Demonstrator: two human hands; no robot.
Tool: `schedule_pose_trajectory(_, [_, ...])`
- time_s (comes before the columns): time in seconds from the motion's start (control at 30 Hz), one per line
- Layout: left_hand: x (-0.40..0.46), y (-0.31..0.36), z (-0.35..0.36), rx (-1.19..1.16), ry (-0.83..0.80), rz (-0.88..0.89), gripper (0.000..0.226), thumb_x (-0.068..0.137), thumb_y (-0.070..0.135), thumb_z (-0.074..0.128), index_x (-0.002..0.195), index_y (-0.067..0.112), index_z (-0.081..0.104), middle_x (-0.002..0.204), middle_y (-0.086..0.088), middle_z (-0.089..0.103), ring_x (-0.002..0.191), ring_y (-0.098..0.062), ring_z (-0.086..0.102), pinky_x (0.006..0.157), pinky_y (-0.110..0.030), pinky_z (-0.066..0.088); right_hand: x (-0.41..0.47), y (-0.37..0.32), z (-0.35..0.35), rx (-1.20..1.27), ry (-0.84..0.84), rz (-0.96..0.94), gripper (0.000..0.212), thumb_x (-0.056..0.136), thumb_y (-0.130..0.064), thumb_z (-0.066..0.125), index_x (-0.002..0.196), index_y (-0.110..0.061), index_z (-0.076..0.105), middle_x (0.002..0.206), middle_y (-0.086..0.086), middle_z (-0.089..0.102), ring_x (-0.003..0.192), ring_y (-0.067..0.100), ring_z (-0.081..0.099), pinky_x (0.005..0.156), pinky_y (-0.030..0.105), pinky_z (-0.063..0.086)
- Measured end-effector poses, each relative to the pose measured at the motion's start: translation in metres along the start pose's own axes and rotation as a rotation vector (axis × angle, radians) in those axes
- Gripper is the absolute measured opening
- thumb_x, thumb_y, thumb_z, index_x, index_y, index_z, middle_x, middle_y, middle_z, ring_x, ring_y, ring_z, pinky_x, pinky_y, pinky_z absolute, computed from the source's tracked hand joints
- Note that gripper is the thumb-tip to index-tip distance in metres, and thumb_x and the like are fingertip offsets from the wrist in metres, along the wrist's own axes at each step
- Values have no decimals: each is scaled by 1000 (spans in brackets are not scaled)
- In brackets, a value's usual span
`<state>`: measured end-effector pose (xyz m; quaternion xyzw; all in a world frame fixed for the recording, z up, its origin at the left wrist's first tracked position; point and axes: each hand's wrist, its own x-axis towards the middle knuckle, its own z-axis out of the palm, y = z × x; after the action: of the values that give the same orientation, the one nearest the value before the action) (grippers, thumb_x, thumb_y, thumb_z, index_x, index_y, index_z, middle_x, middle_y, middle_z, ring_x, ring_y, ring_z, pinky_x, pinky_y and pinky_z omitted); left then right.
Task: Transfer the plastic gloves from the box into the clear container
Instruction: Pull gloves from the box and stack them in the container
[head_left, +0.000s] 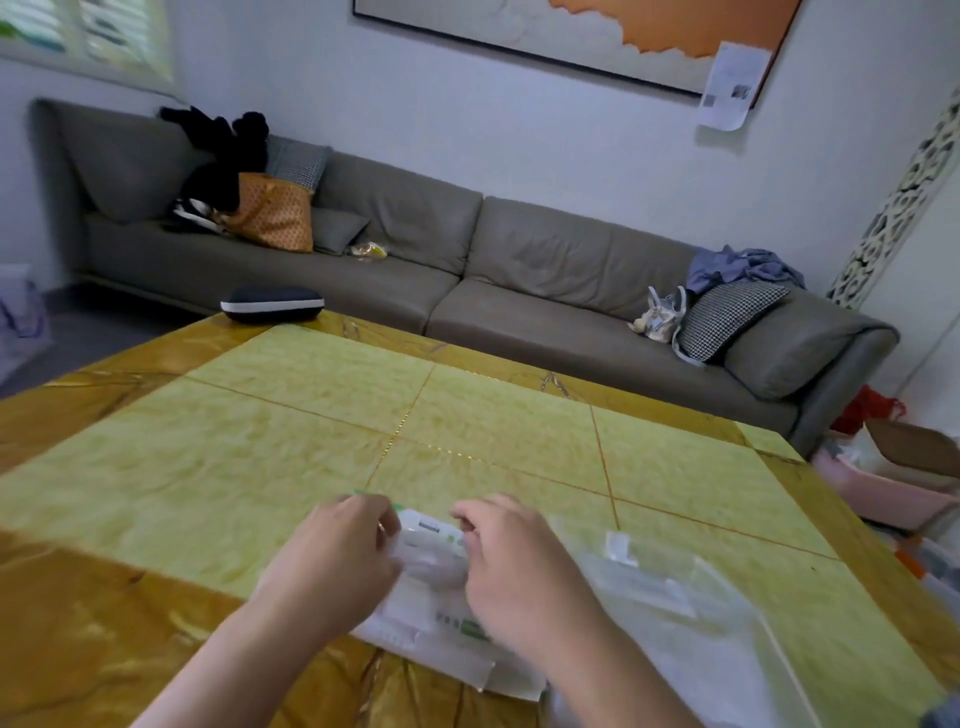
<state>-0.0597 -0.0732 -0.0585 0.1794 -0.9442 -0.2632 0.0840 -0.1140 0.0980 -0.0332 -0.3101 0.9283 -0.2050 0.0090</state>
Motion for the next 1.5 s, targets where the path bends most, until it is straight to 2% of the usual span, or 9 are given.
schedule_pose_trajectory(0.13, [0, -1, -2, -114, -12, -16, 19, 77, 13, 62, 81, 32, 65, 80, 13, 66, 76, -2, 61, 69, -28, 56, 26, -7, 24, 18, -58, 80, 24, 95, -10, 60, 108, -25, 75, 104, -4, 65, 90, 16, 62, 77, 33, 56])
schedule_pose_trajectory(0.27, [-3, 2, -3, -161, -49, -20, 14, 81, 30, 69, 87, 30, 56, 85, 8, 64, 78, -11, 62, 72, -35, 57, 32, -6, 25, 210, -50, 160, 14, 88, -9, 70, 84, -21, 76, 68, -9, 61, 56, 5, 51, 48, 14, 39])
schedule_pose_trajectory(0.57, [-7, 7, 5, -76, -55, -58, 26, 83, 23, 67, 94, 21, 44, 93, 6, 47, 77, -14, 48, 59, -28, 40, 28, -8, 4, 701, 37, 231, 13, 99, -8, 66, 87, -13, 68, 78, 3, 76, 79, 22, 69, 81, 37, 55])
schedule_pose_trajectory(0.8, [-7, 4, 6, -123, -56, -84, 28, 86, 17, 64, 108, 21, 48, 101, 9, 51, 84, -8, 54, 70, -30, 55, 16, -17, -54, 1299, 355, 129, 13, 107, -3, 51, 97, 1, 58, 69, 20, 60, 63, 29, 60, 60, 34, 54])
schedule_pose_trajectory(0.93, [-3, 22, -18, -739, 53, -134, 28, 94, 6, 59, 119, 18, 62, 108, 1, 71, 93, -9, 68, 76, -26, 54, 0, -11, -72, 1272, 389, 159, 26, 108, -6, 49, 92, 8, 63, 77, 23, 67, 69, 34, 66, 61, 38, 55])
schedule_pose_trajectory(1.07, [-19, 47, -47, -1704, -378, -205, 63, 100, 48, 49, 121, -9, 66, 119, -28, 70, 111, -42, 69, 104, -57, 47, -18, 0, -66, 1256, 385, 280, 28, 108, -5, 48, 97, 12, 68, 88, 25, 75, 72, 34, 73, 61, 38, 60])
schedule_pose_trajectory(1.3, [-26, 73, -28, -1090, 3, -76, 13, 96, 14, 67, 95, 2, 72, 90, -17, 76, 76, -26, 77, 65, -36, 61, -48, 35, -57, 1168, 110, 376, 33, 86, -1, 43, 102, 11, 69, 95, 25, 77, 78, 34, 74, 77, 47, 60])
schedule_pose_trajectory(1.4, [-31, 84, -31, -950, -82, 30, 9, 96, 5, 65, 96, 6, 74, 83, -12, 76, 72, -26, 75, 63, -38, 63, -58, 52, -76, 1092, 22, 319, 49, 76, -23, 60, 122, -7, 68, 108, 13, 79, 100, 32, 76, 97, 51, 55])
schedule_pose_trajectory(1.5, [-39, 98, -31, -810, -236, 152, 18, 96, -3, 60, 96, 9, 74, 83, -11, 76, 70, -26, 74, 59, -36, 58, -55, 53, -90, 1041, -2, 271, 50, 85, -39, 83, 124, -11, 68, 104, 11, 79, 92, 32, 78, 76, 43, 60])
